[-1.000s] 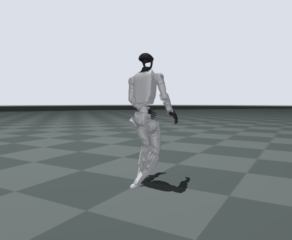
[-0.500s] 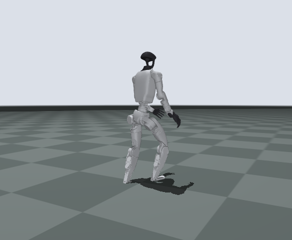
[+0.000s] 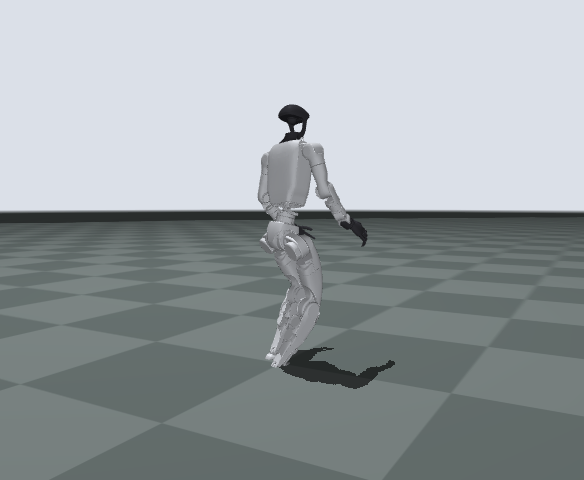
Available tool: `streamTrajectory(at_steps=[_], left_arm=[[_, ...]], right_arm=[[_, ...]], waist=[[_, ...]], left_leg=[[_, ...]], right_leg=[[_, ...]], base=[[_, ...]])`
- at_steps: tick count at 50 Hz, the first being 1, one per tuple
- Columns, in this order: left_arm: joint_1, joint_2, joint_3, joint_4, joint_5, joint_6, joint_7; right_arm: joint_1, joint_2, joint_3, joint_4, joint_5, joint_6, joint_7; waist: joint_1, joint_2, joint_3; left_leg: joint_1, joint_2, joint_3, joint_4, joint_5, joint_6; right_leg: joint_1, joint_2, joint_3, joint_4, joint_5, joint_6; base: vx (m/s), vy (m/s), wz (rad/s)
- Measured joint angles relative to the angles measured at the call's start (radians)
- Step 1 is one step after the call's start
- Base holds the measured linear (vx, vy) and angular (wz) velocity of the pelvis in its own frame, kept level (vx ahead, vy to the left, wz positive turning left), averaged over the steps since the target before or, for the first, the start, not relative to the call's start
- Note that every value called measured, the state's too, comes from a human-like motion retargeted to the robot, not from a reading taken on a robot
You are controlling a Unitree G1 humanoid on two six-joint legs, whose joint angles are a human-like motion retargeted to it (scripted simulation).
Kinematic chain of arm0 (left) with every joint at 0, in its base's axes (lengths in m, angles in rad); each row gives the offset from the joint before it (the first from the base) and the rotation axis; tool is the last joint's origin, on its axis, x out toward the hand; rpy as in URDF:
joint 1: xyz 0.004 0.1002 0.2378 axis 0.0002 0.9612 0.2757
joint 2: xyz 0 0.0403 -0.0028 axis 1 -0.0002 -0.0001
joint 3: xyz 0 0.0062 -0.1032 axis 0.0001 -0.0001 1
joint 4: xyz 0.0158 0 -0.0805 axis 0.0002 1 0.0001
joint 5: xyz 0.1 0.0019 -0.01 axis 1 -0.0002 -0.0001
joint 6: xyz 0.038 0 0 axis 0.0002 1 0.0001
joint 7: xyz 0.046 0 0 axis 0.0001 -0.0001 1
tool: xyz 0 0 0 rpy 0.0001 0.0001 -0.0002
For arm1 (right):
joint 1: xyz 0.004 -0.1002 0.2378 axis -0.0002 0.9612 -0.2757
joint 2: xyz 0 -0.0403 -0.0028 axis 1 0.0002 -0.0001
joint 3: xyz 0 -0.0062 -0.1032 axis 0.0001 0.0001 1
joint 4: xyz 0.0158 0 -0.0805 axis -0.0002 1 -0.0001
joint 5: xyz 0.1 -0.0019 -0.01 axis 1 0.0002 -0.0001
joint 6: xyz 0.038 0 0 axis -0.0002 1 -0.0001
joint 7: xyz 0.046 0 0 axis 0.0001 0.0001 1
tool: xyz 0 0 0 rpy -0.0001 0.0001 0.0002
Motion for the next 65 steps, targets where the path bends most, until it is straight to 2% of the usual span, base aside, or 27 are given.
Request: streamTrajectory(at_steps=[4, 10, 15, 17, 19, 23, 27, 34, 40, 65], left_arm=[[-0.030, 0.021, -0.019, -0.100, -0.013, -0.023, -0.001], [-0.084, 0.061, -0.054, -0.212, -0.008, -0.054, -0.013], [-0.120, 0.082, -0.074, -0.230, -0.002, -0.062, -0.018], [-0.132, 0.086, -0.072, -0.211, 0.005, -0.057, -0.021], [-0.137, 0.086, -0.067, -0.187, 0.014, -0.050, -0.024], [-0.133, 0.074, -0.053, -0.122, 0.038, -0.031, -0.035], [-0.113, 0.052, -0.045, -0.024, 0.065, -0.013, -0.057], [-0.045, 0.012, -0.019, 0.130, 0.093, 0.018, -0.102], [0.005, -0.007, 0.008, 0.221, 0.098, 0.033, -0.138], [0.071, 0.007, 0.010, 0.264, 0.090, 0.021, -0.251]], right_arm=[[0.018, 0.018, 0.028, 0.004, 0.000, -0.011, 0.018], [0.064, 0.019, 0.069, 0.010, -0.022, -0.032, 0.044], [0.095, 0.003, 0.094, 0.001, -0.038, -0.047, 0.044], [0.100, -0.006, 0.099, -0.005, -0.044, -0.051, 0.036], [0.105, -0.014, 0.098, -0.008, -0.054, -0.054, 0.028], [0.122, -0.024, 0.091, 0.000, -0.074, -0.052, 0.014], [0.146, -0.031, 0.076, 0.031, -0.095, -0.039, 0.008], [0.179, -0.029, 0.060, 0.088, -0.133, -0.019, 0.008], [0.188, -0.018, 0.051, 0.126, -0.156, -0.006, 0.007], [0.118, 0.018, 0.016, 0.172, -0.086, 0.009, 0.064]], waist=[[-0.008, -0.004, -0.034], [-0.039, -0.014, -0.056], [-0.110, -0.082, -0.013], [-0.135, -0.097, 0.004], [-0.148, -0.090, 0.008], [-0.156, -0.045, -0.022], [-0.148, -0.020, -0.052], [-0.126, -0.051, -0.039], [-0.111, -0.069, -0.032], [-0.083, -0.036, -0.075]], left_leg=[[0.022, -0.055, -0.023, -0.141, 0.034, -0.022], [0.096, -0.105, -0.013, -0.210, 0.041, -0.016], [0.224, -0.241, 0.036, -0.307, 0.042, 0.000], [0.286, -0.285, 0.044, -0.379, 0.055, 0.005], [0.333, -0.296, 0.048, -0.446, 0.071, 0.003], [0.366, -0.270, 0.049, -0.540, 0.095, -0.012], [0.388, -0.262, 0.033, -0.594, 0.103, -0.019], [0.448, -0.305, -0.016, -0.598, 0.077, -0.006], [0.422, -0.304, -0.040, -0.491, 0.032, 0.003], [0.228, -0.225, -0.030, -0.316, 0.000, 0.005]], right_leg=[[0.015, -0.009, 0.020, -0.032, -0.012, 0.006], [0.011, -0.035, 0.060, 0.038, -0.028, 0.026], [-0.033, -0.216, 0.036, 0.329, -0.028, 0.083], [-0.063, -0.279, 0.030, 0.403, -0.028, 0.082], [-0.104, -0.300, 0.023, 0.409, -0.028, 0.068], [-0.196, -0.263, 0.007, 0.276, -0.028, 0.040], [-0.227, -0.211, 0.018, 0.138, -0.028, 0.043], [-0.177, -0.214, 0.040, 0.132, -0.028, 0.050], [-0.150, -0.215, 0.033, 0.150, -0.028, 0.046], [-0.154, -0.175, -0.010, 0.042, -0.016, 0.056]], base=[[0.15, 0.04, -0.37], [0.14, 0.07, -0.37], [0.12, 0.07, -0.08], [0.11, 0.06, -0.19], [0.09, 0.06, -0.40], [0.11, 0.04, -0.48], [0.17, 0.00, -0.26], [0.14, -0.04, -0.17], [0.06, -0.04, -0.21], [-0.01, 0.00, -0.48]])
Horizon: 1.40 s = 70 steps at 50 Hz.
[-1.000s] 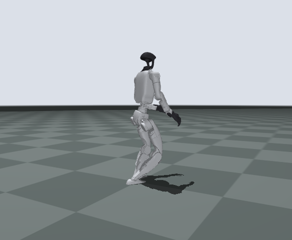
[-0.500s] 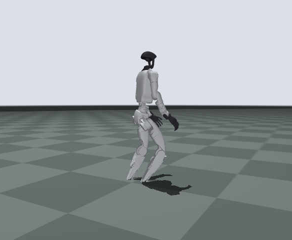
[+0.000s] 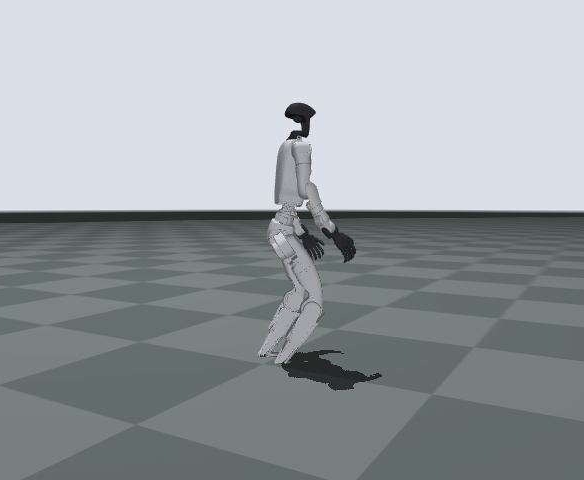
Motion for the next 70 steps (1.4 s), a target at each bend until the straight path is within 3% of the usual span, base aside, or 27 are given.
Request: streamTrajectory(at_steps=[7, 15, 22, 26, 32, 35, 39, 45, 48, 53, 58, 61, 66, 70], left_arm=[[0.015, -0.018, -0.001, 0.042, 0.009, 0.008, -0.026], [0.034, -0.055, -0.001, 0.148, 0.022, 0.033, -0.049], [0.046, -0.070, 0.042, 0.188, 0.013, 0.054, -0.064], [0.049, -0.070, 0.087, 0.190, -0.015, 0.064, -0.070], [0.032, -0.067, 0.153, 0.165, -0.074, 0.077, -0.090], [0.015, -0.071, 0.178, 0.155, -0.105, 0.084, -0.103], [0.001, -0.084, 0.198, 0.162, -0.140, 0.092, -0.121], [-0.003, -0.097, 0.204, 0.184, -0.162, 0.102, -0.140], [-0.008, -0.101, 0.202, 0.188, -0.158, 0.105, -0.136], [-0.034, -0.100, 0.196, 0.191, -0.160, 0.113, -0.118], [-0.074, -0.092, 0.184, 0.183, -0.155, 0.119, -0.095], [-0.095, -0.087, 0.181, 0.170, -0.150, 0.118, -0.085], [-0.128, -0.077, 0.179, 0.148, -0.146, 0.106, -0.079], [-0.137, -0.077, 0.185, 0.142, -0.159, 0.098, -0.080]], right_arm=[[0.062, -0.015, 0.013, 0.023, 0.028, -0.007, 0.031], [0.098, -0.027, 0.020, 0.032, 0.066, -0.019, 0.055], [0.106, -0.033, -0.010, 0.047, 0.088, -0.021, 0.091], [0.111, -0.032, -0.025, 0.068, 0.103, -0.010, 0.123], [0.106, -0.037, -0.034, 0.096, 0.122, 0.025, 0.174], [0.096, -0.048, -0.041, 0.103, 0.129, 0.041, 0.195], [0.090, -0.059, -0.057, 0.104, 0.144, 0.052, 0.212], [0.101, -0.063, -0.084, 0.091, 0.167, 0.053, 0.229], [0.111, -0.059, -0.094, 0.089, 0.169, 0.050, 0.232], [0.109, -0.055, -0.109, 0.092, 0.176, 0.044, 0.221], [0.096, -0.057, -0.126, 0.102, 0.198, 0.043, 0.198], [0.094, -0.058, -0.141, 0.115, 0.213, 0.049, 0.189], [0.102, -0.056, -0.169, 0.139, 0.240, 0.062, 0.187], [0.119, -0.052, -0.181, 0.157, 0.261, 0.063, 0.192]], waist=[[-0.003, -0.010, -0.006], [-0.040, -0.011, -0.035], [-0.072, -0.004, -0.022], [-0.065, 0.027, 0.024], [0.000, 0.162, 0.112], [0.038, 0.216, 0.155], [0.062, 0.235, 0.184], [0.039, 0.200, 0.180], [0.003, 0.158, 0.182], [-0.072, 0.070, 0.226], [-0.123, 0.049, 0.246], [-0.140, 0.062, 0.244], [-0.142, 0.090, 0.232], [-0.141, 0.091, 0.231]], left_leg=[[-0.012, 0.004, 0.038, -0.010, 0.000, 0.006], [0.019, 0.031, 0.176, -0.117, 0.037, -0.012], [0.155, 0.019, 0.301, -0.249, 0.070, -0.031], [0.168, 0.085, 0.266, -0.078, 0.043, -0.054], [0.028, 0.273, 0.098, 0.416, 0.000, -0.096], [-0.030, 0.303, 0.011, 0.562, 0.000, -0.106], [-0.080, 0.234, -0.082, 0.548, 0.000, -0.115], [-0.049, 0.097, -0.135, 0.326, 0.006, -0.092], [0.009, 0.048, -0.102, 0.241, 0.003, -0.065], [0.143, -0.054, -0.039, 0.101, 0.025, -0.054], [0.251, -0.074, -0.012, -0.049, 0.059, -0.055], [0.299, -0.054, -0.004, -0.131, 0.077, -0.058], [0.363, -0.017, 0.010, -0.242, 0.096, -0.067], [0.413, -0.004, 0.026, -0.268, 0.088, -0.074]], right_leg=[[-0.023, -0.024, -0.003, 0.026, -0.012, 0.011], [-0.113, -0.174, -0.090, 0.124, -0.012, -0.014], [-0.052, -0.280, -0.217, 0.112, -0.012, -0.006], [0.033, -0.208, -0.198, 0.087, -0.012, 0.006], [0.116, 0.059, -0.122, 0.060, 0.010, -0.015], [0.151, 0.164, -0.067, 0.038, 0.028, -0.025], [0.185, 0.211, 0.007, 0.015, 0.042, -0.024], [0.198, 0.178, 0.082, 0.024, 0.024, -0.003], [0.188, 0.109, 0.081, 0.099, -0.002, 0.019], [0.153, -0.116, 0.009, 0.338, 0.012, 0.063], [0.074, -0.242, -0.036, 0.420, 0.063, 0.068], [0.032, -0.249, -0.058, 0.319, 0.067, 0.066], [0.009, -0.173, -0.055, 0.077, 0.104, 0.091], [0.044, -0.142, -0.044, 0.022, 0.138, 0.096]], base=[[-0.01, 0.01, -1.31], [-0.03, -0.03, -2.42], [0.05, -0.10, -3.24], [0.08, -0.17, -3.39], [0.07, -0.10, -3.24], [0.12, -0.02, -2.68], [0.14, 0.01, -2.07], [0.16, 0.02, -1.29], [0.15, -0.01, -0.62], [0.14, -0.03, -0.36], [0.15, -0.02, -0.43], [0.18, -0.01, -0.46], [0.20, -0.03, -0.45], [0.18, -0.06, -0.28]])
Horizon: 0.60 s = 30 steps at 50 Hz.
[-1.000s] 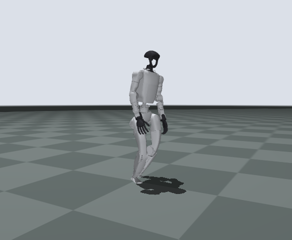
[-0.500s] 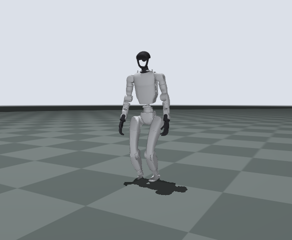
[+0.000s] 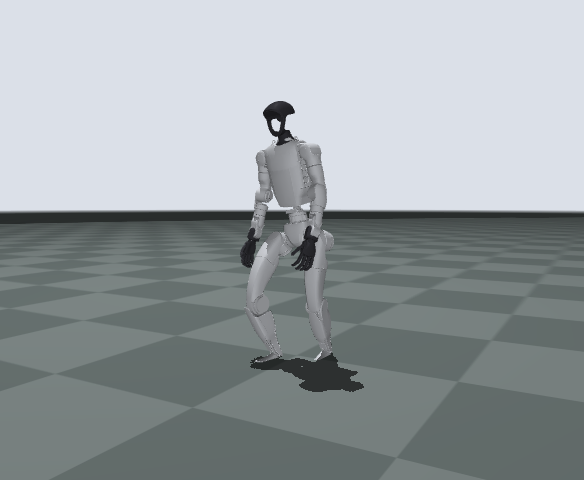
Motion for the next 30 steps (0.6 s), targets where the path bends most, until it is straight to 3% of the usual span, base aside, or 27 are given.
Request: streamTrajectory(at_steps=[4, 8, 10, 13, 17, 21, 25, 30], left_arm=[[0.010, -0.006, 0.021, 0.010, -0.028, -0.003, -0.004], [0.028, -0.006, 0.037, 0.015, -0.050, -0.001, -0.010], [0.026, -0.002, 0.044, 0.009, -0.055, 0.007, -0.019], [0.038, -0.007, 0.047, 0.003, -0.056, 0.015, -0.029], [0.060, -0.014, 0.052, 0.014, -0.061, 0.015, -0.042], [0.097, -0.029, 0.050, 0.048, -0.061, 0.014, -0.054], [0.141, -0.042, 0.045, 0.075, -0.052, 0.017, -0.067], [0.160, -0.055, 0.045, 0.091, -0.054, 0.022, -0.075]], right_arm=[[0.008, 0.004, -0.006, 0.011, 0.013, -0.005, -0.001], [0.007, 0.004, 0.002, 0.005, 0.014, -0.007, -0.002], [-0.010, -0.007, 0.005, -0.006, 0.013, -0.003, 0.003], [-0.025, -0.023, 0.010, -0.025, 0.006, -0.004, 0.004], [-0.040, -0.039, 0.012, -0.053, -0.004, -0.009, 0.003], [-0.040, -0.045, 0.007, -0.073, -0.005, -0.019, 0.003], [-0.024, -0.047, 0.003, -0.071, -0.004, -0.027, 0.008], [-0.006, -0.038, -0.004, -0.056, -0.007, -0.030, 0.015]], waist=[[0.009, 0.026, 0.016], [0.044, 0.124, 0.030], [0.084, 0.212, 0.043], [0.123, 0.245, 0.051], [0.154, 0.232, 0.048], [0.150, 0.179, 0.021], [0.138, 0.134, 0.008], [0.128, 0.112, 0.010]], left_leg=[[-0.031, 0.075, -0.032, 0.222, -0.051, -0.024], [-0.154, 0.287, -0.027, 0.655, -0.048, -0.074], [-0.231, 0.437, -0.059, 0.865, -0.008, -0.095], [-0.326, 0.507, -0.082, 1.008, 0.013, -0.078], [-0.421, 0.480, -0.077, 0.945, -0.050, -0.050], [-0.469, 0.346, -0.074, 0.690, -0.061, -0.043], [-0.426, 0.225, -0.085, 0.505, -0.034, -0.039], [-0.343, 0.160, -0.091, 0.464, -0.032, -0.019]], right_leg=[[0.067, 0.062, -0.019, 0.021, 0.031, -0.021], [0.115, 0.210, -0.076, 0.036, 0.026, -0.074], [0.159, 0.333, -0.111, -0.035, 0.045, -0.111], [0.201, 0.393, -0.101, -0.080, 0.040, -0.132], [0.255, 0.389, -0.071, -0.122, 0.020, -0.126], [0.277, 0.310, -0.052, -0.137, -0.008, -0.104], [0.313, 0.236, -0.045, -0.124, -0.052, -0.091], [0.346, 0.199, -0.006, -0.044, -0.092, -0.083]], base=[[0.12, -0.10, -0.36], [0.11, -0.09, -0.52], [0.15, -0.08, -0.69], [0.17, -0.05, -0.42], [0.22, 0.00, -0.24], [0.23, 0.04, -0.08], [0.24, 0.06, -0.13], [0.20, 0.07, -0.10]])
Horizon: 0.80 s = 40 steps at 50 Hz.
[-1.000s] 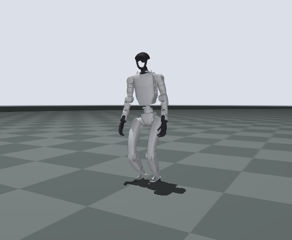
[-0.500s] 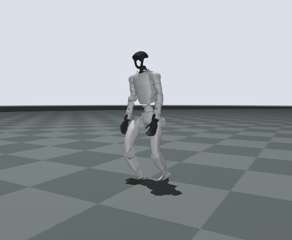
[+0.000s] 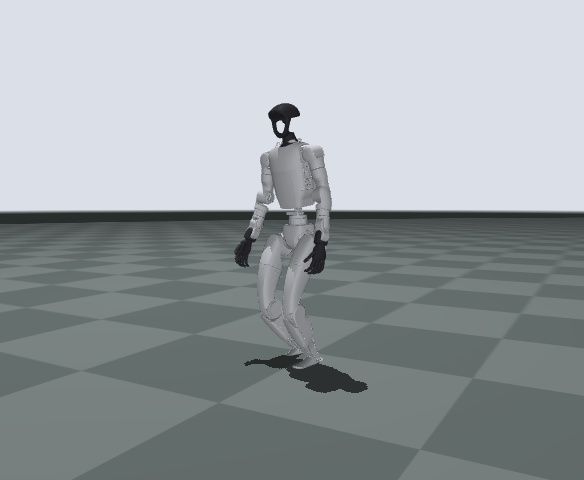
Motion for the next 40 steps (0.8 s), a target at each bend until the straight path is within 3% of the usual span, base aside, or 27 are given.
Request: streamTrajectory(at_steps=[4, 7, 10, 15, 23, 28, 30, 32, 35, 37, 40], left_arm=[[-0.014, -0.005, -0.002, -0.001, -0.012, 0.002, 0.009], [-0.037, -0.003, -0.010, -0.007, -0.023, 0.005, 0.018], [-0.071, 0.007, -0.018, -0.018, -0.024, 0.008, 0.035], [-0.130, 0.024, -0.020, -0.047, -0.022, 0.006, 0.062], [-0.186, 0.043, -0.017, -0.095, -0.014, -0.016, 0.073], [-0.177, 0.033, -0.009, -0.085, -0.027, -0.020, 0.059], [-0.166, 0.025, -0.001, -0.071, -0.037, -0.019, 0.052], [-0.154, 0.017, 0.004, -0.054, -0.046, -0.017, 0.044], [-0.136, 0.014, 0.008, -0.039, -0.046, -0.010, 0.034], [-0.127, 0.013, 0.007, -0.038, -0.041, -0.003, 0.029], [-0.114, 0.014, 0.006, -0.044, -0.038, 0.003, 0.025]], right_arm=[[0.007, 0.015, -0.004, 0.015, -0.009, 0.005, 0.010], [0.012, 0.023, -0.002, 0.027, -0.009, 0.010, 0.016], [0.011, 0.028, -0.002, 0.037, -0.009, 0.014, 0.018], [0.013, 0.028, -0.007, 0.042, -0.003, 0.019, 0.023], [0.022, 0.029, -0.026, 0.051, 0.023, 0.035, 0.021], [0.031, 0.031, -0.032, 0.069, 0.036, 0.030, 0.017], [0.032, 0.031, -0.032, 0.075, 0.039, 0.026, 0.009], [0.028, 0.029, -0.027, 0.080, 0.040, 0.023, 0.003], [0.018, 0.020, -0.016, 0.076, 0.040, 0.021, 0.000], [0.009, 0.012, -0.011, 0.068, 0.038, 0.021, -0.002], [-0.007, 0.000, -0.008, 0.056, 0.030, 0.019, -0.006]], waist=[[-0.039, -0.062, 0.021], [-0.076, -0.112, 0.038], [-0.110, -0.137, 0.049], [-0.158, -0.130, 0.058], [-0.169, -0.085, 0.053], [-0.152, -0.069, 0.067], [-0.145, -0.037, 0.070], [-0.127, 0.036, 0.066], [-0.087, 0.142, 0.063], [-0.063, 0.176, 0.061], [-0.028, 0.186, 0.059]], left_leg=[[0.087, -0.107, 0.018, -0.048, 0.000, 0.021], [0.148, -0.186, 0.033, -0.101, 0.000, 0.035], [0.207, -0.231, 0.036, -0.170, 0.009, 0.046], [0.299, -0.238, 0.022, -0.285, 0.026, 0.042], [0.418, -0.179, 0.008, -0.417, 0.035, 0.027], [0.468, -0.141, -0.016, -0.322, -0.003, 0.009], [0.438, -0.084, -0.018, -0.184, -0.026, -0.017], [0.366, 0.034, -0.022, 0.022, -0.032, -0.060], [0.261, 0.214, -0.035, 0.319, 0.049, -0.120], [0.185, 0.291, -0.040, 0.459, 0.110, -0.122], [0.085, 0.345, -0.035, 0.567, 0.095, -0.085]], right_leg=[[-0.006, -0.109, 0.022, 0.191, -0.006, 0.039], [-0.053, -0.225, 0.016, 0.387, 0.075, 0.072], [-0.131, -0.313, 0.013, 0.530, 0.140, 0.070], [-0.263, -0.349, -0.004, 0.511, 0.136, 0.046], [-0.334, -0.190, 0.003, 0.086, 0.155, 0.102], [-0.264, -0.130, -0.001, 0.067, 0.195, 0.085], [-0.229, -0.086, -0.027, 0.076, 0.208, 0.065], [-0.203, 0.004, -0.076, 0.055, 0.223, 0.033], [-0.163, 0.143, -0.133, 0.000, 0.228, -0.015], [-0.138, 0.193, -0.145, -0.040, 0.226, -0.036], [-0.103, 0.219, -0.144, -0.084, 0.213, -0.044]], base=[[0.17, 0.05, 0.17], [0.13, 0.04, 0.11], [0.11, 0.03, 0.02], [0.12, 0.00, 0.00], [0.10, -0.02, -0.14], [0.06, -0.04, -0.19], [0.03, -0.06, -0.19], [0.03, -0.06, -0.37], [0.04, -0.06, -0.44], [0.02, -0.06, -0.25], [0.03, -0.02, -0.11]])
